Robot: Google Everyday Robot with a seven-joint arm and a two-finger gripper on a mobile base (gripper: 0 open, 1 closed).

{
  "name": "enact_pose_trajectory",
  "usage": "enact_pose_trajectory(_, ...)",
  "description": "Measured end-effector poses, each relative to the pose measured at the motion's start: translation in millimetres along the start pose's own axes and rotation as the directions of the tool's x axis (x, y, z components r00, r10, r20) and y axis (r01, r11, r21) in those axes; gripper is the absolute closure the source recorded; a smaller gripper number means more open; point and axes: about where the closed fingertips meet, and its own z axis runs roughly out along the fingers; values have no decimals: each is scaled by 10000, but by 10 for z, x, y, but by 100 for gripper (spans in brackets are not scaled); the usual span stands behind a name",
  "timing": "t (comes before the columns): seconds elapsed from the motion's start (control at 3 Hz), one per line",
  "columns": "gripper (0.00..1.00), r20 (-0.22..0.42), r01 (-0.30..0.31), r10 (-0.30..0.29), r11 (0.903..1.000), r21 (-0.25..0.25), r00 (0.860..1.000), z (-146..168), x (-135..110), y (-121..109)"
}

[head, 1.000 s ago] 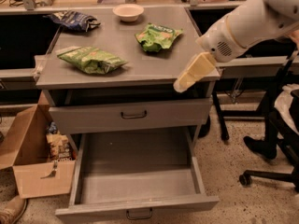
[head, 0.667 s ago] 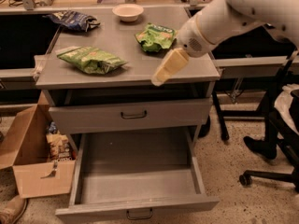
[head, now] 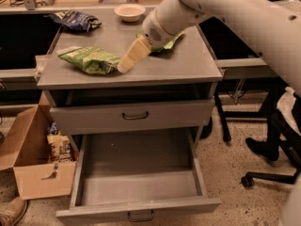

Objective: Place green jalapeno chip bag into middle drawer

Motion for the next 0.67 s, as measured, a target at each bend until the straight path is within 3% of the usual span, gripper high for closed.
enact_pose_trajectory(0.33, 0, 144, -341, 346, 9989, -323, 9993, 295, -282, 57)
enact_pose_trajectory(0.67, 0, 18, -681, 684, 9952, -703, 9977, 659, -391, 160)
